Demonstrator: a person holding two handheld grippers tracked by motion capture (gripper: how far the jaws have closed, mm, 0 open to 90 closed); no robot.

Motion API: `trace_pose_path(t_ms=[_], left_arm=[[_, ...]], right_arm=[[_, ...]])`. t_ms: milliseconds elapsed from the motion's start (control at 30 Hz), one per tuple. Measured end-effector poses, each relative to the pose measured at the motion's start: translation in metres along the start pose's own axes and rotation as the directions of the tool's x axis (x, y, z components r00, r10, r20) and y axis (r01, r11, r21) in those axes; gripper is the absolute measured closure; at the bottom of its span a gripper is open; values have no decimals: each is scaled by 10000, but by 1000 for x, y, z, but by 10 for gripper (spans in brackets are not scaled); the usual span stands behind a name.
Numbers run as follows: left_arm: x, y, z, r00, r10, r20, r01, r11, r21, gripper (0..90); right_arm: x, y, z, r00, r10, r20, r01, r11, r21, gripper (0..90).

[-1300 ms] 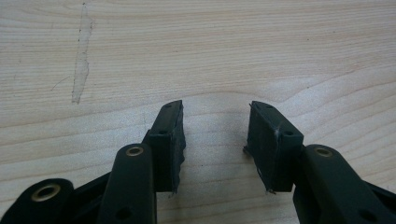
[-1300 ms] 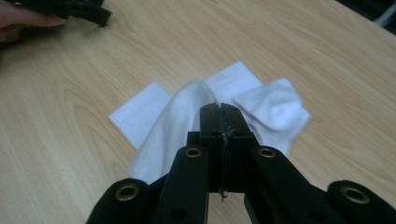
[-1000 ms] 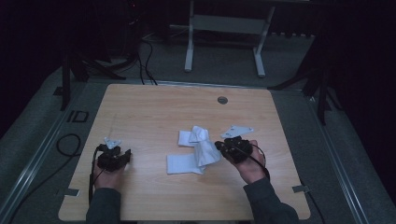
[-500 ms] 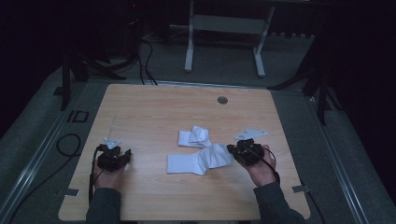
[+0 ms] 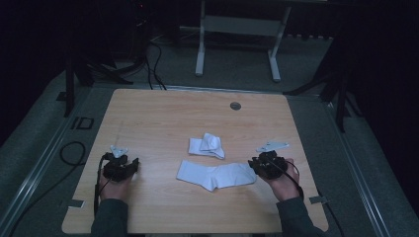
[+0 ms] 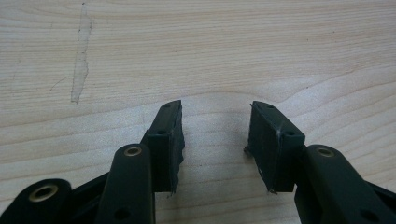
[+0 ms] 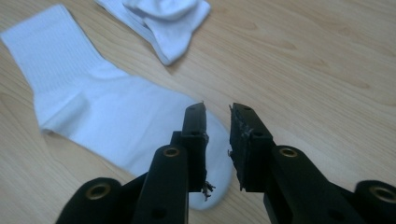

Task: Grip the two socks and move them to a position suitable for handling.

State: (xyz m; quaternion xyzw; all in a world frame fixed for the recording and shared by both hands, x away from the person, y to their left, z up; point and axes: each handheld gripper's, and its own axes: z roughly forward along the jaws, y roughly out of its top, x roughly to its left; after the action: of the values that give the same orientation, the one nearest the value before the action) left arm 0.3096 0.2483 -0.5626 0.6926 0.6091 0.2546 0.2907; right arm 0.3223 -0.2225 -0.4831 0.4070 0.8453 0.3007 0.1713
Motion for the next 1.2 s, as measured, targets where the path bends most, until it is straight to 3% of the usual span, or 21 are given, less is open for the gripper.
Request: trace_pose_path(t_ms=[200,300,533,800,1200], left_arm=[[-1,0,0,10000,-20,14,20,10000,0,549],[-1,0,0,10000,-17,16,17,10000,4,549],[-1,0,0,10000,11,18,-11,10000,40,549],[-1,0,0,10000,21,4,-21,10000,39,547],[-1,0,0,10000,34,13,-34,10000,53,545]], right_arm=[[3,-5,7,9996,-281,20,280,9994,218,790],[4,-12,19,9992,-378,-103,384,9970,671,872],[11,-31,47,9975,-650,-267,682,9869,1465,889],[22,-31,49,9961,-629,-624,704,9893,1277,888],[46,-24,55,9857,-904,-1421,1060,9887,1061,878]])
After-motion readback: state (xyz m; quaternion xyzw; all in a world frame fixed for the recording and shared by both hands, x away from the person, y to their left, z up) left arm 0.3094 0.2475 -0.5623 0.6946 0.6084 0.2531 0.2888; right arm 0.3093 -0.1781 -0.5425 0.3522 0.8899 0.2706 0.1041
